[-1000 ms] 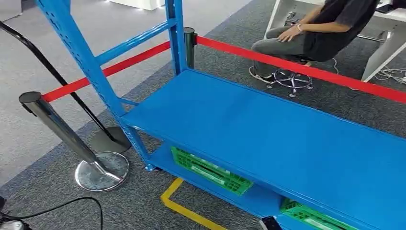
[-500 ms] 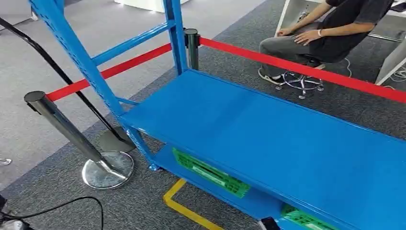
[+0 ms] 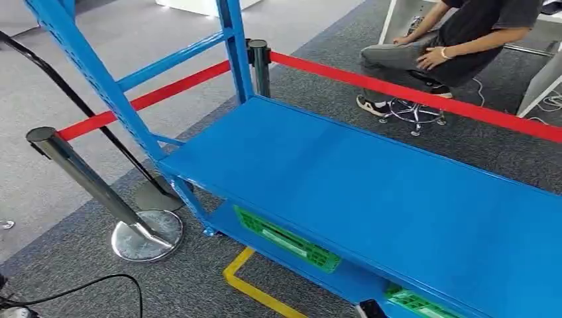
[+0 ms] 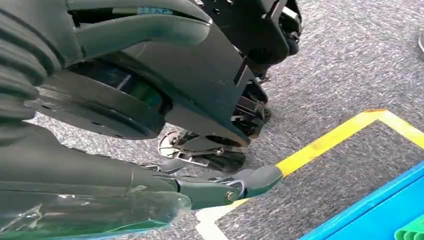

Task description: Take the parts from the cabinet and place them on the table.

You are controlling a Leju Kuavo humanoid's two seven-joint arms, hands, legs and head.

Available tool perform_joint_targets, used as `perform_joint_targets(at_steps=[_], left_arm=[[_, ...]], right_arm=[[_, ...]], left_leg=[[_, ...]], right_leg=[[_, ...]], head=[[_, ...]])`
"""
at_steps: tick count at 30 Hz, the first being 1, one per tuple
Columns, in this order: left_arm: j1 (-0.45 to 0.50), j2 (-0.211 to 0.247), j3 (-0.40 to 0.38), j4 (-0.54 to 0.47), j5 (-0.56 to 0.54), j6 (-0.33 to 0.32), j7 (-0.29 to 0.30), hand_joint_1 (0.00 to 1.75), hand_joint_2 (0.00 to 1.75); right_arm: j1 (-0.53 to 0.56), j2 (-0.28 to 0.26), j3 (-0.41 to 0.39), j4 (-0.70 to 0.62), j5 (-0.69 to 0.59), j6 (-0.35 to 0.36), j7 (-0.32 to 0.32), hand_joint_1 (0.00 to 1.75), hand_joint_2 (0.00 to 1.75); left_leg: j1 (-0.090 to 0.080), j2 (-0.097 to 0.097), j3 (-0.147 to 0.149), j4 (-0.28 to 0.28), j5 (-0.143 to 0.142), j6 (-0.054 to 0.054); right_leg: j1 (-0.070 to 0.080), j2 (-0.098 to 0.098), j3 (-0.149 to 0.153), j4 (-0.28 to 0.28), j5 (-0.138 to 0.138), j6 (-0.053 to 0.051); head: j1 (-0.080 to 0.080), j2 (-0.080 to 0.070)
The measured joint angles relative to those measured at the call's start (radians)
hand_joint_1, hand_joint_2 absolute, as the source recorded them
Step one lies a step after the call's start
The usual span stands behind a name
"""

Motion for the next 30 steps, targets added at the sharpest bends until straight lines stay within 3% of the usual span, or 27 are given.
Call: perform_joint_targets(at_steps=[1, 2, 3, 4, 5, 12, 19, 20, 21, 22, 23, 24, 26, 27, 28, 29, 30], left_arm=[[0.000, 0.000, 0.000, 0.000, -0.001, 0.000, 0.000, 1.75, 1.75], [0.000, 0.001, 0.000, 0.000, -0.003, 0.000, 0.000, 1.75, 1.75], [0.000, 0.000, 0.000, -0.002, -0.005, 0.000, 0.000, 1.75, 1.75], [-0.002, -0.001, 0.000, -0.002, -0.008, 0.001, 0.000, 1.75, 1.75], [-0.001, -0.001, 0.000, -0.002, -0.010, 0.000, 0.000, 1.75, 1.75], [-0.001, -0.001, 0.000, -0.002, -0.015, 0.000, 0.000, 1.75, 1.75], [-0.001, -0.002, 0.000, -0.002, -0.019, 0.000, 0.000, 1.75, 1.75], [-0.002, -0.001, 0.000, -0.002, -0.019, 0.000, 0.000, 1.75, 1.75], [-0.002, 0.000, 0.001, -0.003, -0.020, 0.001, 0.000, 1.75, 1.75], [-0.002, -0.001, 0.000, -0.003, -0.022, 0.001, 0.000, 1.75, 1.75], [-0.002, -0.002, 0.000, -0.003, -0.022, 0.001, 0.000, 1.75, 1.75], [-0.002, -0.002, 0.000, -0.003, -0.023, 0.000, 0.000, 1.75, 1.75], [-0.002, -0.002, 0.000, -0.003, -0.023, 0.000, 0.000, 1.75, 1.75], [-0.002, -0.002, 0.000, -0.003, -0.023, 0.000, 0.000, 1.75, 1.75], [-0.001, -0.002, 0.000, -0.003, -0.023, 0.000, 0.000, 1.75, 1.75], [-0.001, -0.002, 0.001, -0.003, -0.023, 0.000, 0.000, 1.75, 1.75], [-0.001, -0.002, 0.001, -0.003, -0.023, 0.000, 0.000, 1.75, 1.75]], right_arm=[[0.000, 0.000, 0.000, 0.000, -0.004, 0.005, 0.000, 0.00, 1.75], [-0.001, 0.002, -0.002, 0.000, -0.005, 0.007, 0.000, 0.00, 1.75], [0.000, 0.002, -0.005, 0.000, -0.002, 0.002, -0.003, 0.00, 1.75], [-0.001, 0.002, -0.005, 0.000, 0.001, 0.000, -0.005, 0.00, 1.75], [-0.003, 0.002, -0.005, 0.000, 0.004, -0.002, -0.004, 0.00, 1.75], [-0.003, 0.002, -0.009, 0.001, 0.009, 0.003, -0.007, 0.00, 1.75], [-0.003, 0.002, -0.012, 0.001, 0.004, 0.008, -0.013, 0.00, 1.75], [-0.004, 0.004, -0.015, 0.001, 0.001, 0.011, -0.012, 0.00, 1.75], [-0.004, 0.004, -0.015, 0.001, 0.000, 0.012, -0.012, 0.00, 1.75], [-0.005, 0.005, -0.016, 0.001, -0.001, 0.015, -0.011, 0.00, 1.75], [-0.004, 0.005, -0.016, 0.001, -0.001, 0.015, -0.013, 0.00, 1.75], [-0.006, 0.005, -0.016, 0.001, 0.001, 0.015, -0.013, 0.00, 1.75], [-0.005, 0.005, -0.016, 0.001, 0.006, 0.010, -0.015, 0.00, 1.75], [-0.003, 0.005, -0.016, 0.001, 0.007, 0.010, -0.016, 0.00, 1.75], [-0.001, 0.005, -0.016, 0.001, 0.007, 0.009, -0.016, 0.00, 1.75], [0.000, 0.005, -0.016, 0.001, 0.007, 0.009, -0.017, 0.00, 1.75], [-0.001, 0.005, -0.016, 0.001, 0.007, 0.008, -0.017, 0.00, 1.75]], left_leg=[[-0.002, 0.000, -0.001, 0.002, -0.002, 0.001], [-0.007, -0.001, 0.001, -0.005, 0.000, 0.020], [-0.005, -0.001, 0.016, -0.030, 0.016, 0.011], [-0.005, -0.001, 0.016, -0.038, 0.018, -0.007], [-0.006, -0.001, 0.012, -0.038, 0.021, 0.001], [-0.008, -0.001, 0.009, -0.028, 0.014, 0.011], [-0.010, -0.001, 0.007, -0.024, 0.013, 0.014], [-0.014, -0.001, 0.003, -0.017, 0.008, 0.030], [-0.016, -0.002, 0.006, -0.028, 0.013, 0.042], [-0.002, -0.003, 0.027, -0.067, 0.034, 0.051], [-0.004, -0.001, 0.039, -0.081, 0.039, 0.050], [-0.003, -0.001, 0.040, -0.084, 0.042, 0.055], [-0.003, -0.002, 0.037, -0.082, 0.040, 0.053], [-0.003, -0.002, 0.037, -0.081, 0.039, 0.051], [-0.002, -0.002, 0.037, -0.078, 0.037, 0.048], [0.000, -0.003, 0.037, -0.073, 0.034, 0.042], [0.004, -0.004, 0.036, -0.063, 0.027, 0.033]], right_leg=[[-0.005, 0.000, 0.002, -0.006, 0.002, 0.002], [-0.009, -0.003, 0.009, -0.021, 0.010, 0.015], [-0.003, -0.003, 0.016, -0.026, 0.006, 0.006], [-0.004, -0.004, 0.018, -0.042, 0.020, -0.009], [-0.004, -0.004, 0.016, -0.043, 0.022, 0.000], [-0.007, -0.004, 0.018, -0.044, 0.021, 0.004], [-0.008, -0.004, 0.019, -0.044, 0.021, 0.011], [-0.017, -0.007, 0.022, -0.054, 0.028, 0.027], [-0.016, -0.008, 0.027, -0.062, 0.030, 0.032], [-0.013, -0.008, 0.025, -0.061, 0.026, 0.034], [-0.011, -0.005, 0.018, -0.043, 0.012, 0.034], [-0.013, -0.004, -0.008, 0.012, -0.025, 0.035], [-0.015, -0.004, -0.093, 0.183, -0.102, 0.039], [-0.016, -0.004, -0.122, 0.235, -0.115, 0.042], [-0.017, -0.005, -0.127, 0.239, -0.102, 0.046], [-0.020, -0.005, -0.108, 0.199, -0.069, 0.048], [-0.024, -0.005, -0.065, 0.111, -0.019, 0.051]], head=[[0.001, 0.000], [-0.001, 0.000], [-0.005, 0.000], [0.002, 0.000], [0.001, 0.000], [-0.001, 0.000], [-0.001, 0.000], [-0.001, 0.000], [-0.004, 0.000], [-0.005, 0.000], [0.002, 0.000], [0.007, 0.000], [0.008, 0.000], [0.008, 0.000], [0.008, 0.000], [0.008, 0.000], [0.008, 0.000]])
